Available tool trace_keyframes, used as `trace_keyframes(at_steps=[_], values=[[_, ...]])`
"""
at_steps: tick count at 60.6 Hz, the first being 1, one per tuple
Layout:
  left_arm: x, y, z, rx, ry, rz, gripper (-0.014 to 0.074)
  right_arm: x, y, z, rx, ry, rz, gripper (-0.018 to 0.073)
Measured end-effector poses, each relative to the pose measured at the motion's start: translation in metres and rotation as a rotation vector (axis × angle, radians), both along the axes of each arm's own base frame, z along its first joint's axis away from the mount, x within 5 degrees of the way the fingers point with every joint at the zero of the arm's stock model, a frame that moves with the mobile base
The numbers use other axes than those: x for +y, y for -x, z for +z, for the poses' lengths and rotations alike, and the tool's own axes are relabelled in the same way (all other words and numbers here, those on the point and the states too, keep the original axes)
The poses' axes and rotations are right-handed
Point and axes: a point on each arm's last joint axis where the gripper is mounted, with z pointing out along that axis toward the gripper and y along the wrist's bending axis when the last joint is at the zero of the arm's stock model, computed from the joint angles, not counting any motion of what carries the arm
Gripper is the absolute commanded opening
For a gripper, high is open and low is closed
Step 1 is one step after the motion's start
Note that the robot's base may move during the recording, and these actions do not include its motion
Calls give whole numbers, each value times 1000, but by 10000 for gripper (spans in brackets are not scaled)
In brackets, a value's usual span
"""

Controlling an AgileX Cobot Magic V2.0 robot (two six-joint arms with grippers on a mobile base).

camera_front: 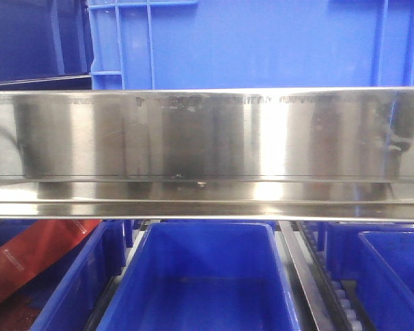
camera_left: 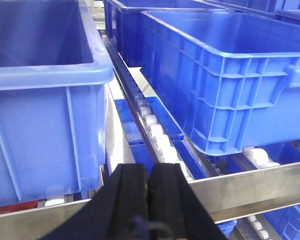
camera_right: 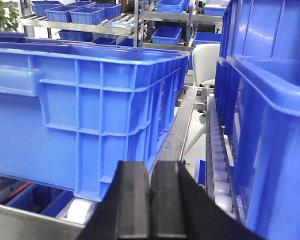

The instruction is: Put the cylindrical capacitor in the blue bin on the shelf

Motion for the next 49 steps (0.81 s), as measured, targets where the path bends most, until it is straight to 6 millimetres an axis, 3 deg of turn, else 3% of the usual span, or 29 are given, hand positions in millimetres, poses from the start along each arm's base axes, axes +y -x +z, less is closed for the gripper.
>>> trace_keyframes(at_steps=[22, 49], values=[[-7, -3, -24, -72, -54, 91, -111, 0, 0, 0, 0, 0, 0, -123], [-12, -13, -125, -268, -21, 258, -111, 0, 0, 0, -2, 0, 0, -123]])
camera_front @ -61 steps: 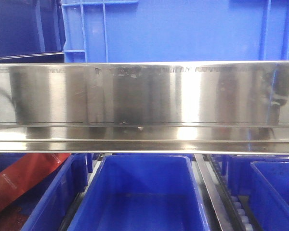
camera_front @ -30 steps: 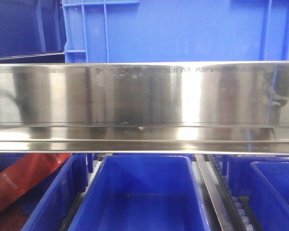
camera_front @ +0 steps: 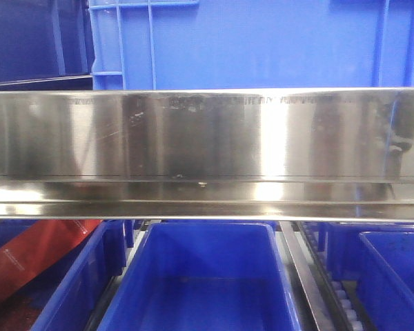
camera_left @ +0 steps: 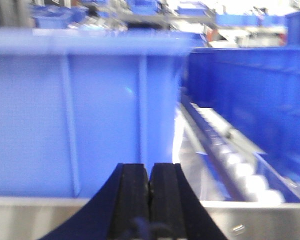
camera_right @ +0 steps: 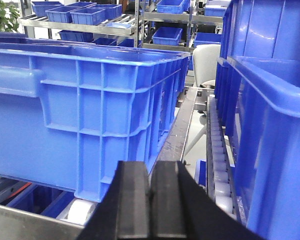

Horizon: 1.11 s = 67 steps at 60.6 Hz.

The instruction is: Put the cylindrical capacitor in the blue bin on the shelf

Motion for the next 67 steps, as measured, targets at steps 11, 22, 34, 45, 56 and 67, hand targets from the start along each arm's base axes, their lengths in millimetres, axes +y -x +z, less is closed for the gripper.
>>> trace_keyframes(at_steps=[11, 22, 34, 45, 56, 67], values=[[-2, -9, -44, 0, -3, 0, -111, 0, 0, 0, 0, 0, 0, -123], [-2, -11, -50, 5, -2, -1, -111, 0, 0, 0, 0, 0, 0, -123], [-2, -11, -51, 4, -2, -1, -111, 0, 0, 0, -1, 0, 0, -123], [-2, -11, -51, 4, -2, -1, -111, 0, 0, 0, -1, 0, 0, -123], [-2, -11, -51, 4, -2, -1, -111, 0, 0, 0, -1, 0, 0, -123], [-2, -11, -51, 4, -2, -1, -111, 0, 0, 0, -1, 0, 0, -123]])
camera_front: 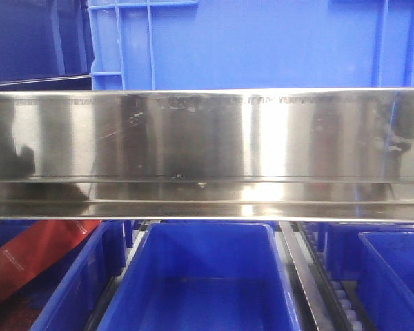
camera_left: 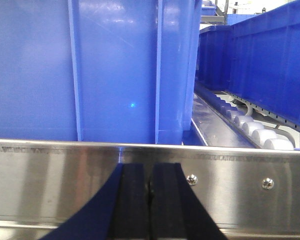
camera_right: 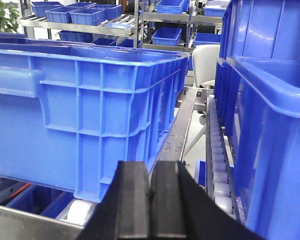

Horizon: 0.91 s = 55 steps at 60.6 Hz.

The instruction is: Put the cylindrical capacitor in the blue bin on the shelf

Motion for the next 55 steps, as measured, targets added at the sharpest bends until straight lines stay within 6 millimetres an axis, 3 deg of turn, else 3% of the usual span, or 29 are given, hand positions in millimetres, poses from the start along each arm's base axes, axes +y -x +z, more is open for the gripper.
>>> trace_keyframes(at_steps=[32, 42, 55], values=[[0, 0, 0, 0, 0, 0, -111, -2, -2, 0, -22, 4, -44, -123], [0, 0, 0, 0, 0, 0, -111, -9, -10, -16, -28, 4, -188, -123], [0, 0, 0, 0, 0, 0, -111, -15, -13, -57, -38, -9, -281, -123]])
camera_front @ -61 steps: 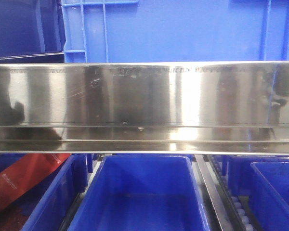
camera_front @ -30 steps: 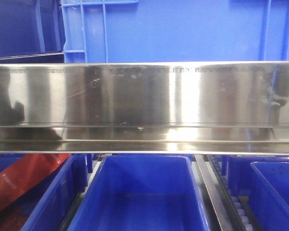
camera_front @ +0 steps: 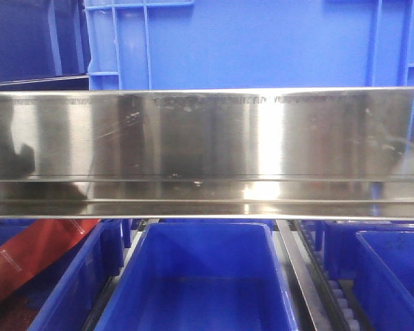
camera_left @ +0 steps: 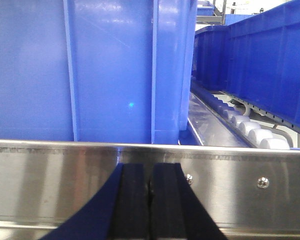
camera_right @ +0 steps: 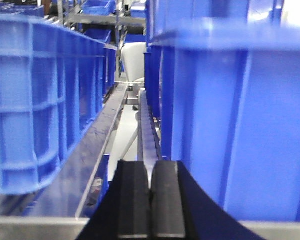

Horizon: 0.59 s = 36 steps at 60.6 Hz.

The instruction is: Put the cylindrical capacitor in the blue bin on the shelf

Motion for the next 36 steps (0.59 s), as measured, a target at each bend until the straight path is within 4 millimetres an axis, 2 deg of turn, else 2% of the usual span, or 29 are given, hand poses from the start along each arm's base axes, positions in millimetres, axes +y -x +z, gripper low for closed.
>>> trace_keyframes(at_steps=[9, 14, 36], values=[[0, 0, 0, 0, 0, 0, -111, 0, 0, -34, 28, -2, -5, -123], [0, 0, 0, -2, 0, 0, -111, 0, -1, -44, 57, -5, -5, -123], [0, 0, 0, -2, 0, 0, -111, -1, -1, -45, 49, 27, -9, -123]])
